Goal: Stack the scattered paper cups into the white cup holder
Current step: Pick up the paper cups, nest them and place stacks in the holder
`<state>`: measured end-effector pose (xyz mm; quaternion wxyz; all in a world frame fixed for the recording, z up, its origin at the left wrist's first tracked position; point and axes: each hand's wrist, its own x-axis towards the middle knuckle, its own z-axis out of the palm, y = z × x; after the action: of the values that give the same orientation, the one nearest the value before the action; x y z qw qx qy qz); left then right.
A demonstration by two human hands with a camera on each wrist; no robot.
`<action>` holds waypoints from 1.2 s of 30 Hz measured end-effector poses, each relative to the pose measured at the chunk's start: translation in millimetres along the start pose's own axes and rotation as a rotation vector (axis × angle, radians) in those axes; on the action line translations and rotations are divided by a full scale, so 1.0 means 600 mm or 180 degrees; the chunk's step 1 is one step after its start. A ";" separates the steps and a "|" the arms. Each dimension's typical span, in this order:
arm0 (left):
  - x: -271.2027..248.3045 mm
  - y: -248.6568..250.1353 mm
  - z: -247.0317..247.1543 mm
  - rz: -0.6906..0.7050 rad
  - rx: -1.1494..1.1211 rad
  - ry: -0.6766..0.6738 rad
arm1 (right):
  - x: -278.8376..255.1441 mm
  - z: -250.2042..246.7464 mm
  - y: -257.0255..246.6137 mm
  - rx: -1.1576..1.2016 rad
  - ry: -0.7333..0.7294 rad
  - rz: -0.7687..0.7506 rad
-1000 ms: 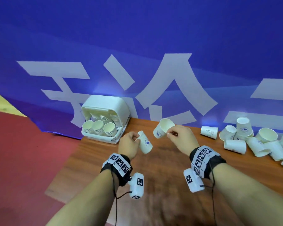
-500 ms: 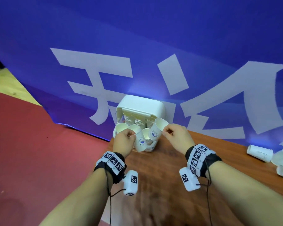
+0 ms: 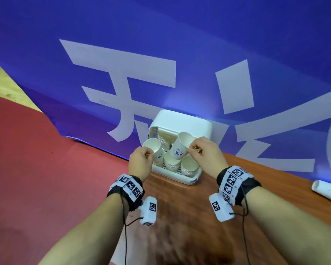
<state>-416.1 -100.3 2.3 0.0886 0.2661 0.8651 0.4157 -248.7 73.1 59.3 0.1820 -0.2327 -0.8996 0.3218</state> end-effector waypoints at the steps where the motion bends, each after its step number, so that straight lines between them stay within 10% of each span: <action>1: 0.006 -0.003 0.005 0.0043 0.0036 -0.0024 | 0.004 0.004 0.000 -0.0008 -0.0003 -0.0003; 26: 0.080 -0.110 0.087 0.0323 0.0547 -0.0866 | 0.102 0.136 0.005 -0.0505 -0.0321 -0.0661; 36: 0.079 -0.122 0.055 -0.0133 0.0166 -0.0226 | 0.113 0.187 0.016 -0.0654 -0.0582 -0.0693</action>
<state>-472.0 -90.4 -71.8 0.1209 0.2648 0.8773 0.3815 -355.6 60.5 -16.3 0.1085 -0.1210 -0.9604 0.2264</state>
